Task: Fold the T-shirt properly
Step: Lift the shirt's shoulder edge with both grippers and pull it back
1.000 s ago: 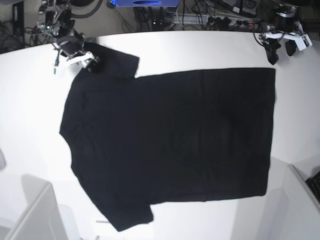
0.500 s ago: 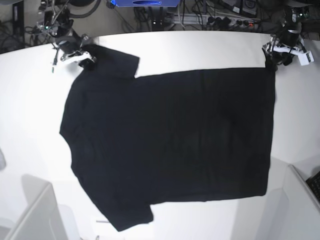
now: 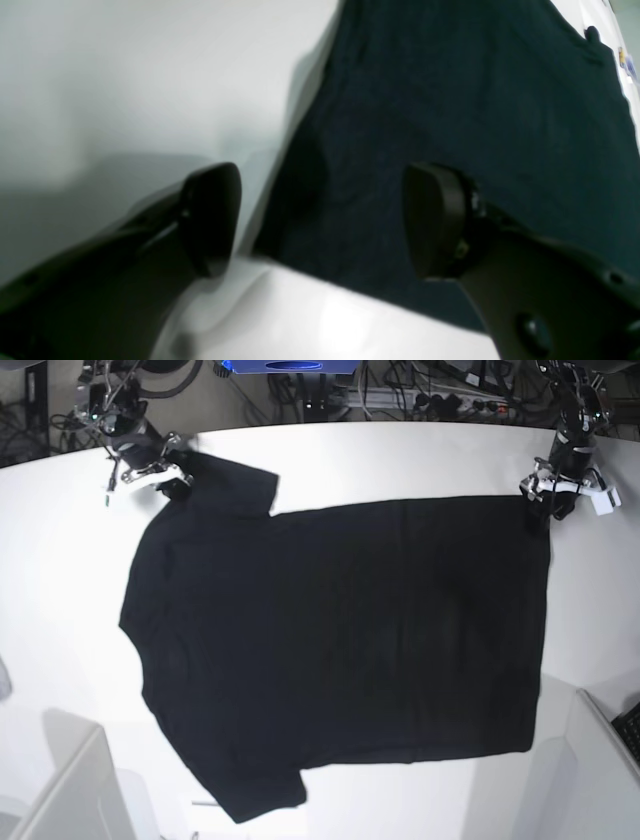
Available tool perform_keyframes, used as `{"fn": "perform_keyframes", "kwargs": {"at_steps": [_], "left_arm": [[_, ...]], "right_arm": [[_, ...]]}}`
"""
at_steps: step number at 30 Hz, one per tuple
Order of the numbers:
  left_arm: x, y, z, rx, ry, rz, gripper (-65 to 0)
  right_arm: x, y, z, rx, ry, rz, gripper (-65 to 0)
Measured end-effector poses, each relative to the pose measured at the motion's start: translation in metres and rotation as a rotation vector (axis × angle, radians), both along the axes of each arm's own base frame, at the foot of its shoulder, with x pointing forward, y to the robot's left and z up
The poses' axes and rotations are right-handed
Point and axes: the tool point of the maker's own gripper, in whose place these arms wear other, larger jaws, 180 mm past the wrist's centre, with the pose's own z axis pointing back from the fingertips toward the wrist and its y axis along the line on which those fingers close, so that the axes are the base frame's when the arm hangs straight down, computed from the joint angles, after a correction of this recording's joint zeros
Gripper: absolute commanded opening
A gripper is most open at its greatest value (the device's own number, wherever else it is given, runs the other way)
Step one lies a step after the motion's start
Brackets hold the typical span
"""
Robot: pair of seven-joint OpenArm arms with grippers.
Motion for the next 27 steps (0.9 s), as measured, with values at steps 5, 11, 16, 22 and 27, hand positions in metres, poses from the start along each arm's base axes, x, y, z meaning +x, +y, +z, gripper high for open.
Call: {"fn": "perform_keyframes", "kwargs": {"at_steps": [5, 11, 16, 22, 27], "left_arm": [[0.005, -0.016, -0.005, -0.022, 0.007, -0.041, -34.9], [0.001, -0.019, -0.012, -0.029, 0.046, -0.052, -65.0], [-0.005, -0.017, -0.012, -0.022, 0.059, -0.05, -65.0], [-0.022, -0.015, -0.01, 0.114, 0.126, -0.136, -65.0], [-0.042, -0.018, -0.009, 0.154, 0.171, -0.168, -65.0]], "right_arm": [[0.0, 0.0, 0.0, -0.001, 0.0, 0.001, -65.0], [-0.001, -0.006, 0.001, -0.006, 0.004, 0.006, -65.0], [-0.003, -0.023, 0.002, -0.028, 0.008, -0.031, -65.0], [-0.013, -0.024, 0.001, -0.04, 0.017, -0.034, -65.0], [-0.024, -0.025, 0.001, -0.04, 0.028, -0.039, -65.0]]}}
